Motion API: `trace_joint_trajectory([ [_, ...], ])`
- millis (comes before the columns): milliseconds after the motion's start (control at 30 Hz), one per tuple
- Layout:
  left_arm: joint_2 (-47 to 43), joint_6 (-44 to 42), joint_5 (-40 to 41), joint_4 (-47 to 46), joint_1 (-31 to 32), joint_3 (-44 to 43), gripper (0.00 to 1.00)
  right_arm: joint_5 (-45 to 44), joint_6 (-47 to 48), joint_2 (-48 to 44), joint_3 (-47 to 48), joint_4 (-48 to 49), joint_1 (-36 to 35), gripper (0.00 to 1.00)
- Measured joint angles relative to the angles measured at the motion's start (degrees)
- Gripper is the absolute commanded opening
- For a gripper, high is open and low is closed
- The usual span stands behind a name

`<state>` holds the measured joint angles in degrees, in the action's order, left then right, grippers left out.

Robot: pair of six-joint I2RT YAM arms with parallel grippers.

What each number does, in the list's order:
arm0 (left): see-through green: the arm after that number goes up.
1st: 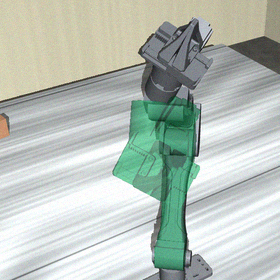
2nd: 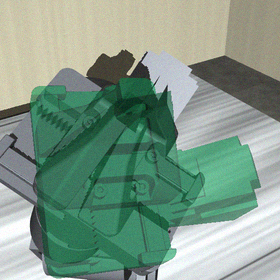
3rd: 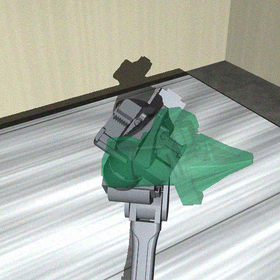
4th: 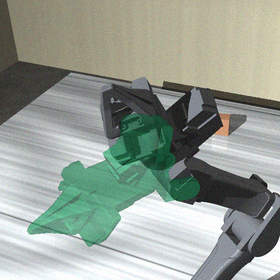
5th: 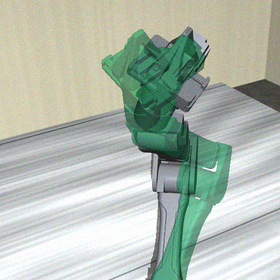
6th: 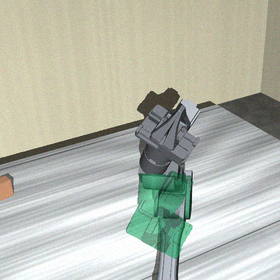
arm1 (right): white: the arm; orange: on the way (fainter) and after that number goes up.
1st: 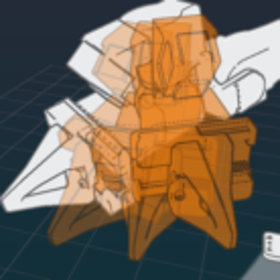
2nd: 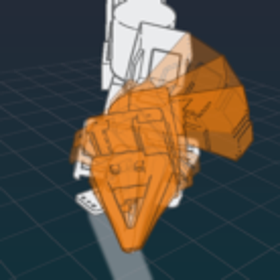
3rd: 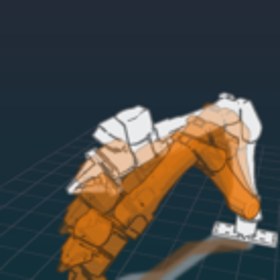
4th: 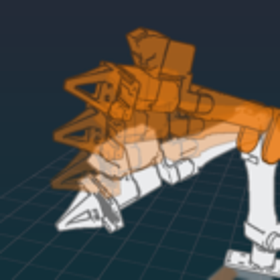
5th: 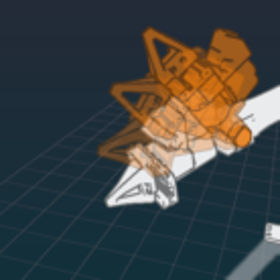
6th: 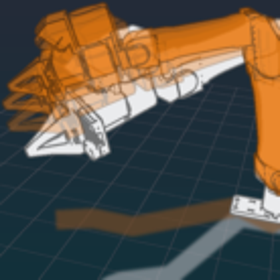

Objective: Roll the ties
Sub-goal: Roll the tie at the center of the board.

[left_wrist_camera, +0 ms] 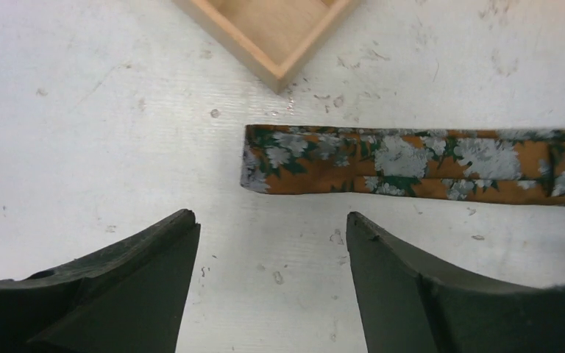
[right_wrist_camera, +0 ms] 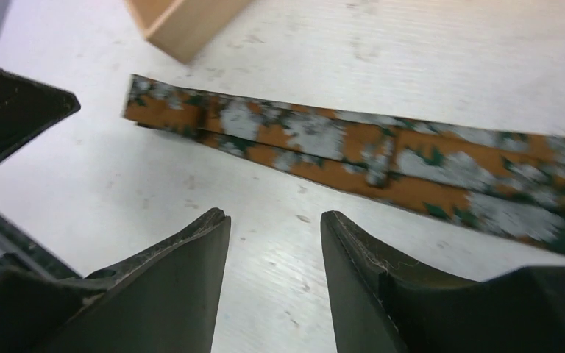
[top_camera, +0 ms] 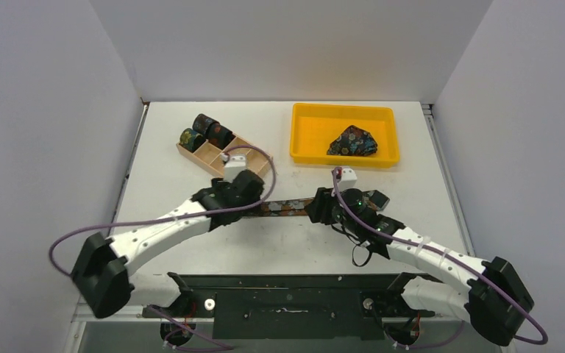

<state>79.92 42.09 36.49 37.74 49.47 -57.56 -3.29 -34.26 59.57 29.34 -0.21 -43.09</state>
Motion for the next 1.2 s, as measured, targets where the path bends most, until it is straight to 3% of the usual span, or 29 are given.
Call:
trace_joint_trajectory([
  [67,-8.9,-0.8,-5.1,-5.2,-5.4,6.5,0.82,4.0,-0.3,3.6,1.9,3.6,0.0,0.45],
  [200,-22.1,-0.8,-17.6,-16.9,-19.0,19.6,0.83,9.9,-2.3,14.8,6.9,9.6,-1.1,0.41],
  [400,-25.7,1.9,-32.6,-29.2,-29.8,31.3,0.78,13.4,-4.2,29.2,15.6,14.1,-5.1,0.34],
  [667,-24.2,8.4,-39.0,-42.3,-32.2,36.7,0.76,15.8,-5.6,40.4,23.8,16.8,-6.0,0.31],
  [1200,-17.6,10.9,-41.2,-49.9,-32.3,38.6,0.76,16.2,-5.7,47.8,28.6,16.7,-5.6,0.28],
])
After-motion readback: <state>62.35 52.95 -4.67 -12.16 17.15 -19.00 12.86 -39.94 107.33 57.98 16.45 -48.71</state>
